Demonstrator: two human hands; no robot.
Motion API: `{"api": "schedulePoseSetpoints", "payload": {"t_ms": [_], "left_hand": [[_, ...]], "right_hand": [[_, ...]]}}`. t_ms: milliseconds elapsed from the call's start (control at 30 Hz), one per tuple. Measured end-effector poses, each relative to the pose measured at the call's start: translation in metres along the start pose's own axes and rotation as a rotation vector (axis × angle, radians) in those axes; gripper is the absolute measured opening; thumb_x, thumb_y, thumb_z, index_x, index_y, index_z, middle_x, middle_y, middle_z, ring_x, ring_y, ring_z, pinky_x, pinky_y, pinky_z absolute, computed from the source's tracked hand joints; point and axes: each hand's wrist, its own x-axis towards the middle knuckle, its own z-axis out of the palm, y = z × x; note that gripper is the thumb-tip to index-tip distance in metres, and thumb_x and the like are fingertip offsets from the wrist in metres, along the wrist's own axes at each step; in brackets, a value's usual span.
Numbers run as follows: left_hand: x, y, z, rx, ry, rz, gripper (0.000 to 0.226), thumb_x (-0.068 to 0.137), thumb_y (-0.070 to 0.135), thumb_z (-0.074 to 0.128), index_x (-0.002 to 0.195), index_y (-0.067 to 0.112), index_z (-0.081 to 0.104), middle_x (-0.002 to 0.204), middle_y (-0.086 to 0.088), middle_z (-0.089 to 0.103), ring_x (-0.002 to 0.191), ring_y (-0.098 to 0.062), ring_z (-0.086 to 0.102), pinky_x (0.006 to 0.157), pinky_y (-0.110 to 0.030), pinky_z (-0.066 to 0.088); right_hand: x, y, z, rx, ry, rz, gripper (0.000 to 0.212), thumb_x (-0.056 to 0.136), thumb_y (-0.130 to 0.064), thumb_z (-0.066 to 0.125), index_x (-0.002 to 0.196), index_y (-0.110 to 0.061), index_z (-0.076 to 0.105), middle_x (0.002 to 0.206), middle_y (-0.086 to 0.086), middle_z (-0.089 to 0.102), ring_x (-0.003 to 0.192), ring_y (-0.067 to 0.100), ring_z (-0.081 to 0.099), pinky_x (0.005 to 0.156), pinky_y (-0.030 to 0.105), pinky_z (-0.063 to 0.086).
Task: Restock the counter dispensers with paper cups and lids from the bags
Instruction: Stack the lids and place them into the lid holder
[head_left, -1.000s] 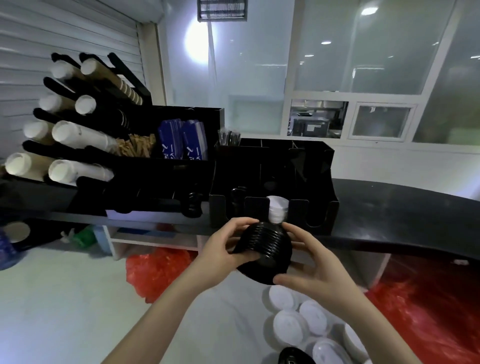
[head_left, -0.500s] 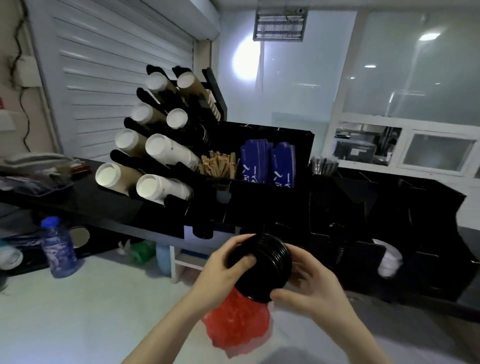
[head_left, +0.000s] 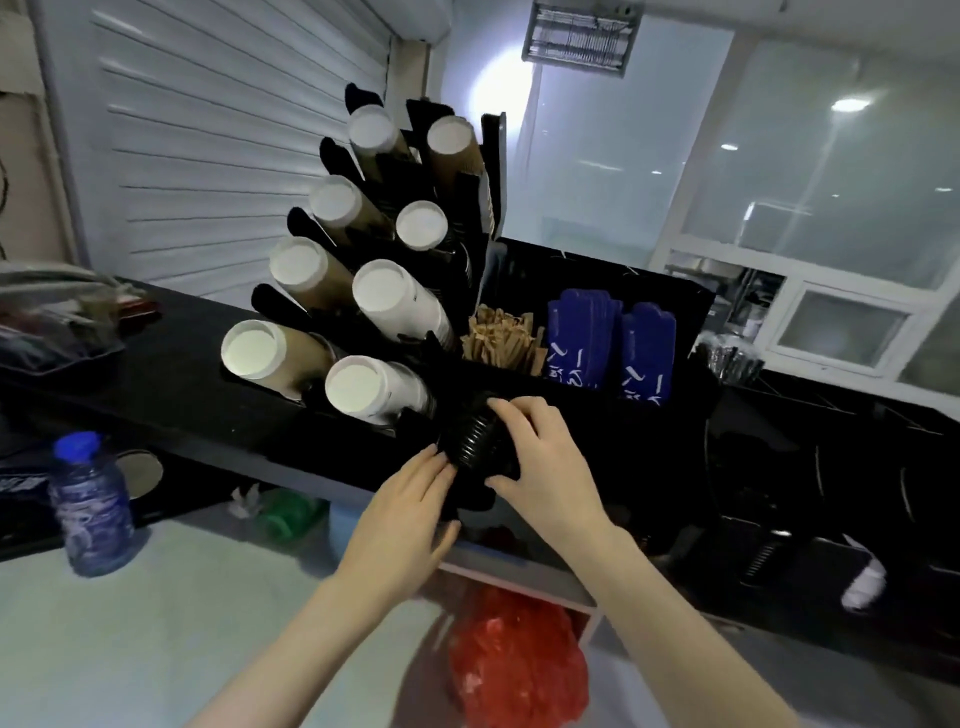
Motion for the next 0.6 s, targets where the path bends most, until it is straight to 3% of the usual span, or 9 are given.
{"api": "schedulePoseSetpoints", "payload": {"t_ms": [333,500,600], "left_hand": [[-0.004,-0.009,0.014,-0.206,0.093,0.014,0.063,0.077,0.010,0.073,0.137,0.008,0.053,0.145,-0.004,0.048,0.140,-0.018,0.036,0.112,-0.030,0.028],[-0.005,-0.010,0.018,-0.246,0.112,0.006,0.063,0.077,0.007,0.071,0.138,0.007,0.052,0.146,-0.003,0.047,0.141,-0.016,0.033,0.113,-0.030,0.030],[-0.007,-0.010,0.019,-0.260,0.126,0.006,0.064,0.078,0.006,0.070,0.139,0.006,0.050,0.147,-0.003,0.045,0.143,-0.017,0.032,0.113,-0.033,0.034]], "right_hand": [[0.018,0.007,0.044,-0.248,-0.160,-0.104,0.088,0.057,-0.032,0.089,0.133,-0.016,0.047,0.118,0.008,0.049,0.105,0.025,0.050,0.081,0.036,0.054],[0.012,0.013,0.055,-0.218,-0.187,-0.107,0.087,0.061,-0.040,0.086,0.136,-0.019,0.047,0.120,0.007,0.048,0.107,0.023,0.049,0.080,0.033,0.054],[0.006,0.019,0.053,-0.188,-0.217,-0.147,0.082,0.064,-0.036,0.085,0.136,-0.021,0.048,0.119,0.006,0.049,0.106,0.022,0.050,0.074,0.032,0.056]]}}
